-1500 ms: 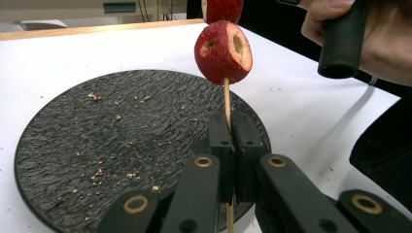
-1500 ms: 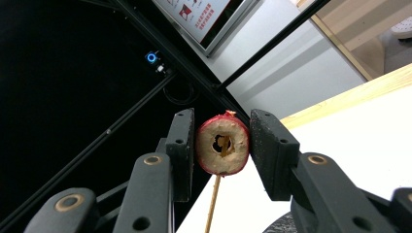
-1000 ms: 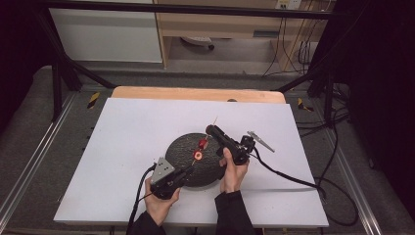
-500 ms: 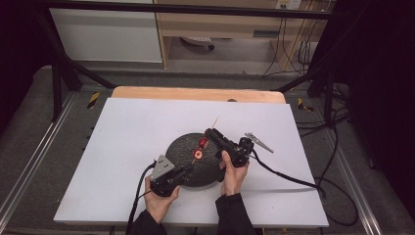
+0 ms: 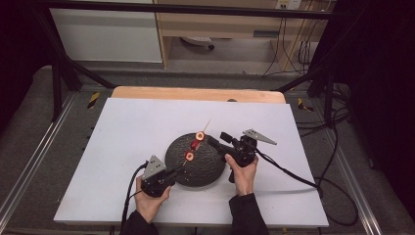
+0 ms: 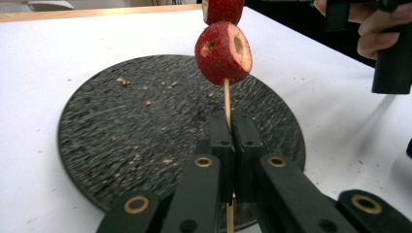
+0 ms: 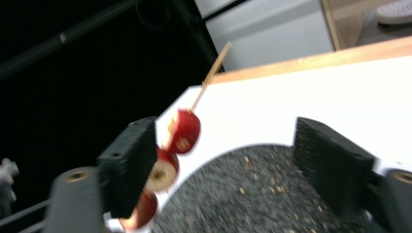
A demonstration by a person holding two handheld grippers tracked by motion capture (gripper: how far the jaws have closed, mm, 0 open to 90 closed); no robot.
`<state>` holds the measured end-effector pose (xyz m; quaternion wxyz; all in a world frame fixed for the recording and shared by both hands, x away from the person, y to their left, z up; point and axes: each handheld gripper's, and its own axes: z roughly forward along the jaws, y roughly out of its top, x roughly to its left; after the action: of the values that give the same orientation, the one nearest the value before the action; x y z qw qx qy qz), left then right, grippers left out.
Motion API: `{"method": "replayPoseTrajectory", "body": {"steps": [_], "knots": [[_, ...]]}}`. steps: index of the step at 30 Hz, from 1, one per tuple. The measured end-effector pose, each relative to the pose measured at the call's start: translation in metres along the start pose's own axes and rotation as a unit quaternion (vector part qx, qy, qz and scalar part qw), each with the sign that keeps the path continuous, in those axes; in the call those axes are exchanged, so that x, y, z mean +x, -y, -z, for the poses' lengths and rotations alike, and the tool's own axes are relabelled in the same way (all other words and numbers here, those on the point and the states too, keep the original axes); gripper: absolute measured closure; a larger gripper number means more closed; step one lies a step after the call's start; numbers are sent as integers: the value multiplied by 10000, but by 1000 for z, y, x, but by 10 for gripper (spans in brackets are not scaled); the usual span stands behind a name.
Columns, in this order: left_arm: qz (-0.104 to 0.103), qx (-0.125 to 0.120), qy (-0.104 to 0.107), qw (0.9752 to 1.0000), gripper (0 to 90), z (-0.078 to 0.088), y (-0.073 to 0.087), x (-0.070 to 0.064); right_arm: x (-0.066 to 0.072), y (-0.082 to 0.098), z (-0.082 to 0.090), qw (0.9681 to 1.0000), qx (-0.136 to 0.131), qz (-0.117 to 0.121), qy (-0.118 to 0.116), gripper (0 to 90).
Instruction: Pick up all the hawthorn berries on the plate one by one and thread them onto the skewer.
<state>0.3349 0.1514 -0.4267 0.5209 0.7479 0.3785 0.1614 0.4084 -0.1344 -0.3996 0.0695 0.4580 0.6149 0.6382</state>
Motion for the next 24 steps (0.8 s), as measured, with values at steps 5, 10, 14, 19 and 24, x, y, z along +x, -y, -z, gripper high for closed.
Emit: {"method": "replayPoseTrajectory", "body": {"steps": [5,10,14,19,24], "knots": [[19,58,-15,10000,881,5,0,7,-4,2,3,9978,460,446,158,132],[-6,135,-27,9999,881,10,-1,13,-11,4,9,9921,847,890,245,73],[-69,210,-42,9997,881,14,-3,16,-16,6,13,9839,1290,1196,310,34],[-160,341,-37,9993,880,19,-6,19,-23,11,20,9716,1782,1510,367,6],[-257,494,-38,9984,880,20,-13,23,-33,20,32,9619,2044,1745,511,6]]}}
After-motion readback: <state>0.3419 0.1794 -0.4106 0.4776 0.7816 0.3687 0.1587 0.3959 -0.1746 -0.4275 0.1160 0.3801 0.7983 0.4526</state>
